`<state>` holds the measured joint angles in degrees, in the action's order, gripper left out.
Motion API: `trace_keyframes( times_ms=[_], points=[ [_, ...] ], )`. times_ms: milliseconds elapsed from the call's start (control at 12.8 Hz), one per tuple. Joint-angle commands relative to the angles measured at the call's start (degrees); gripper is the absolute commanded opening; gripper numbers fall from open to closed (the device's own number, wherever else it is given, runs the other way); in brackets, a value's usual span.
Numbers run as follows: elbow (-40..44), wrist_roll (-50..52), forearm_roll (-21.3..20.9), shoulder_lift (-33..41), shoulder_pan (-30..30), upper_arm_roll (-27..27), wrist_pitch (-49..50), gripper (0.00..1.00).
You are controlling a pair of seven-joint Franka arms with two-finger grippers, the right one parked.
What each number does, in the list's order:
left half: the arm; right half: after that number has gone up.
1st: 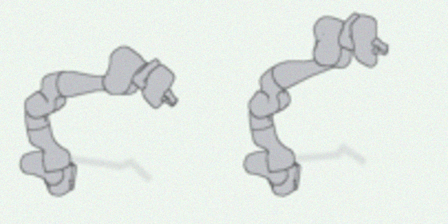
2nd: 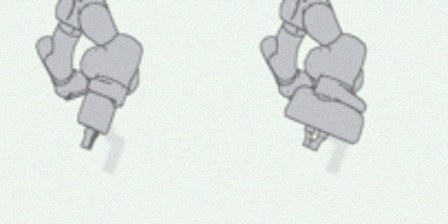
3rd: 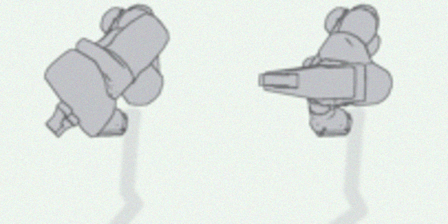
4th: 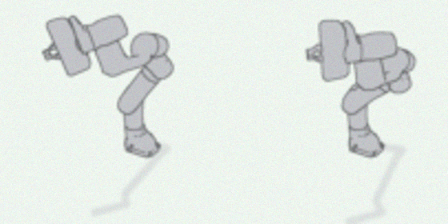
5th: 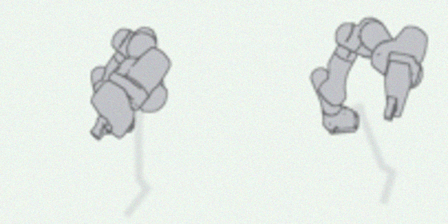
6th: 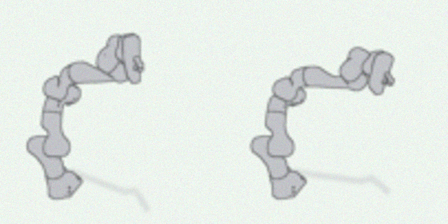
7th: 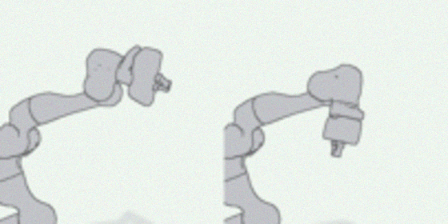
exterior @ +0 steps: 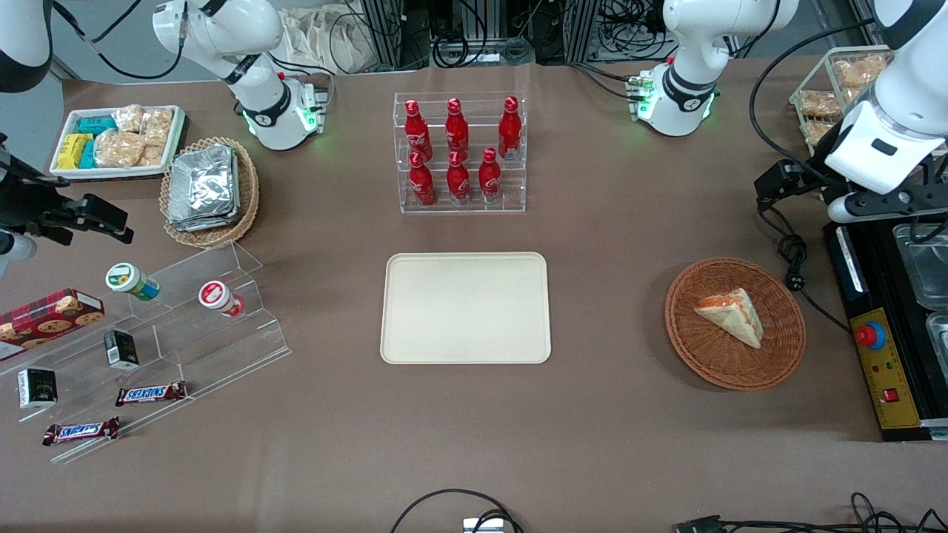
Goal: Place sandwich from basket to tray
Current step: 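Move the left gripper over the wicker basket above the wrapped sandwich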
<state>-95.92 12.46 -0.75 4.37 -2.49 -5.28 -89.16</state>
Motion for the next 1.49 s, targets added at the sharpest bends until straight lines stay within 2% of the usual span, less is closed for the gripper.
trace_keyframes(
  times_ms=[0, 235, 548, 939, 1252, 1409],
  points=[
    [-0.23, -0.34, 0.13, 0.91, 1.08, -0.78, 0.83, 1.0],
    [-1.2, -1.03, -0.13, 0.82, 1.08, -0.69, -0.65, 1.0],
    [-4.79, -0.17, -0.66, -0.06, 1.17, -0.34, -7.69, 1.0],
    [-7.26, 24.25, -1.01, -6.9, 2.05, -0.25, -11.02, 1.0],
    [-15.33, 32.88, -1.1, -10.07, 4.16, -0.25, -24.62, 1.0],
    [-16.23, 34.12, -1.1, -12.7, 4.68, 1.31, -27.89, 1.0]
  ],
)
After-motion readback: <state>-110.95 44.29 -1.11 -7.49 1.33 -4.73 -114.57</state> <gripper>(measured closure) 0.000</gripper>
